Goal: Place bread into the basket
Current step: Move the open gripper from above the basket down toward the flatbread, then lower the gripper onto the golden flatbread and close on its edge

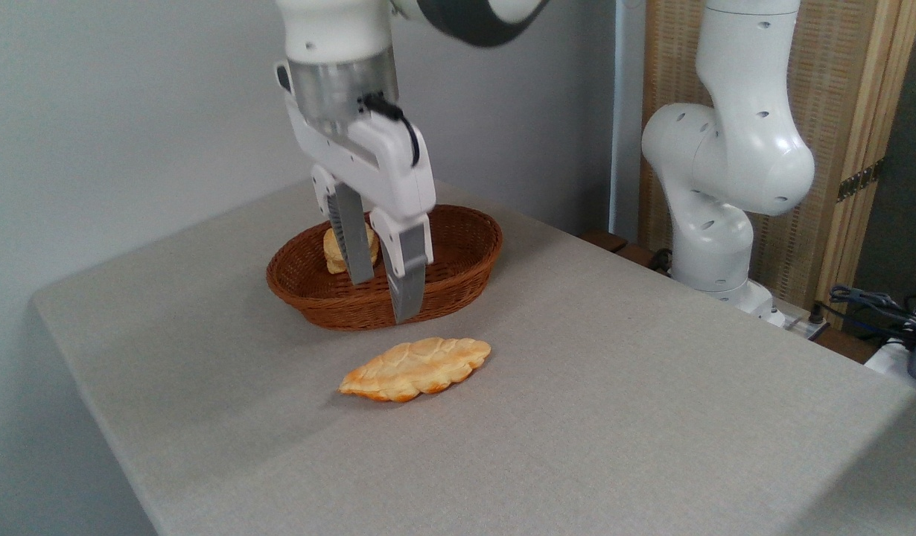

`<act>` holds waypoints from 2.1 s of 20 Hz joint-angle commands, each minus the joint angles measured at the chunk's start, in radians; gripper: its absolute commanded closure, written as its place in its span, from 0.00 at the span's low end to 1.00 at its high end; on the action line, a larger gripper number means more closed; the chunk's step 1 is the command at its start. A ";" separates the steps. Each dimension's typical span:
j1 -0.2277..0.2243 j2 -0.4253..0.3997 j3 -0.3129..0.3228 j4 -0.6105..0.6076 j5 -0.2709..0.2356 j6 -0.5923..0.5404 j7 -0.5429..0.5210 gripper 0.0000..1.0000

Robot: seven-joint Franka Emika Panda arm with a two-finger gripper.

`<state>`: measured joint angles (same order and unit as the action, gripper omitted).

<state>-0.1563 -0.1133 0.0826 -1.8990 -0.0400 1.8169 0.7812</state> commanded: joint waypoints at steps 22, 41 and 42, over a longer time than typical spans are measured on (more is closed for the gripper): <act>-0.075 0.052 0.000 -0.259 -0.032 0.242 0.128 0.00; -0.075 0.055 0.000 -0.268 -0.020 0.240 0.173 0.49; -0.075 0.055 0.000 -0.268 -0.020 0.240 0.173 0.49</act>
<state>-0.2247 -0.0555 0.0747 -2.1545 -0.0538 2.0319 0.9362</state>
